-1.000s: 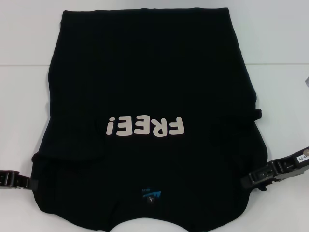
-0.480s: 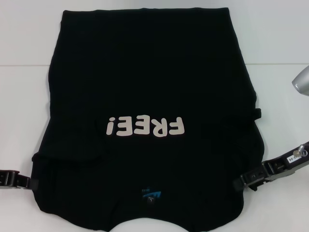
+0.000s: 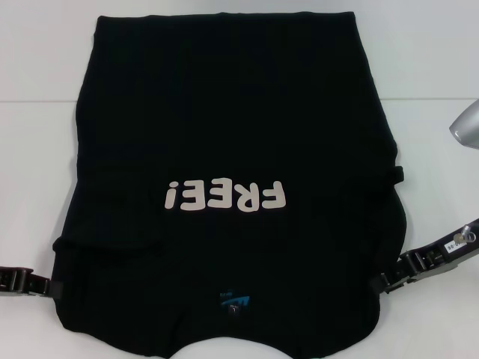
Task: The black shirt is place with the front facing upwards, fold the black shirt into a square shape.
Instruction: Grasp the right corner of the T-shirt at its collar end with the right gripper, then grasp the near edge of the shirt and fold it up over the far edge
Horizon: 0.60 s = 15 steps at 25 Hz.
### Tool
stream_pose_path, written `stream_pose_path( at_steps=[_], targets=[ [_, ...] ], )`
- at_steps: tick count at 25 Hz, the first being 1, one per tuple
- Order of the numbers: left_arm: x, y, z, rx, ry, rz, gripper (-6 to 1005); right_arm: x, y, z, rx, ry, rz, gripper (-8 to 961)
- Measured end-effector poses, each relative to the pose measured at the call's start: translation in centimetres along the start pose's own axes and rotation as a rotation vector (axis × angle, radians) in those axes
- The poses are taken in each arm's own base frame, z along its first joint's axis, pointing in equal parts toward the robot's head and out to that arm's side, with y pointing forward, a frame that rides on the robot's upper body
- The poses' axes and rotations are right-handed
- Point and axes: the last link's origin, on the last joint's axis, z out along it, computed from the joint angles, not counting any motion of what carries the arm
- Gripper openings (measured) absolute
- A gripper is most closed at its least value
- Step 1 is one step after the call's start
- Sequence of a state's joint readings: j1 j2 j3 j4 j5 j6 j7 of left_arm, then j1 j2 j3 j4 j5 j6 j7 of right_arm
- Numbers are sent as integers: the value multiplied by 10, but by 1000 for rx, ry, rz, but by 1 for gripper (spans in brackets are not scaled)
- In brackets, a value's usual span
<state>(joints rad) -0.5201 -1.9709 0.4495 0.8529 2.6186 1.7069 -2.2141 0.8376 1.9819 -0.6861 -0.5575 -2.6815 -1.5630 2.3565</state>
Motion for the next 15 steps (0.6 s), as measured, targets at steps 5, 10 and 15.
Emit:
stream_pose_path(
  at_steps=[5, 10, 15],
  targets=[
    [1, 1, 0, -1, 0, 3, 76, 0, 0, 0, 0, -1, 0, 406],
    [1, 2, 0, -11, 0, 6, 78, -1, -1, -3, 6, -6, -2, 227],
    [3, 2, -1, -17, -7, 8, 81, -2, -1, -6, 11, 0, -14, 111]
  ],
)
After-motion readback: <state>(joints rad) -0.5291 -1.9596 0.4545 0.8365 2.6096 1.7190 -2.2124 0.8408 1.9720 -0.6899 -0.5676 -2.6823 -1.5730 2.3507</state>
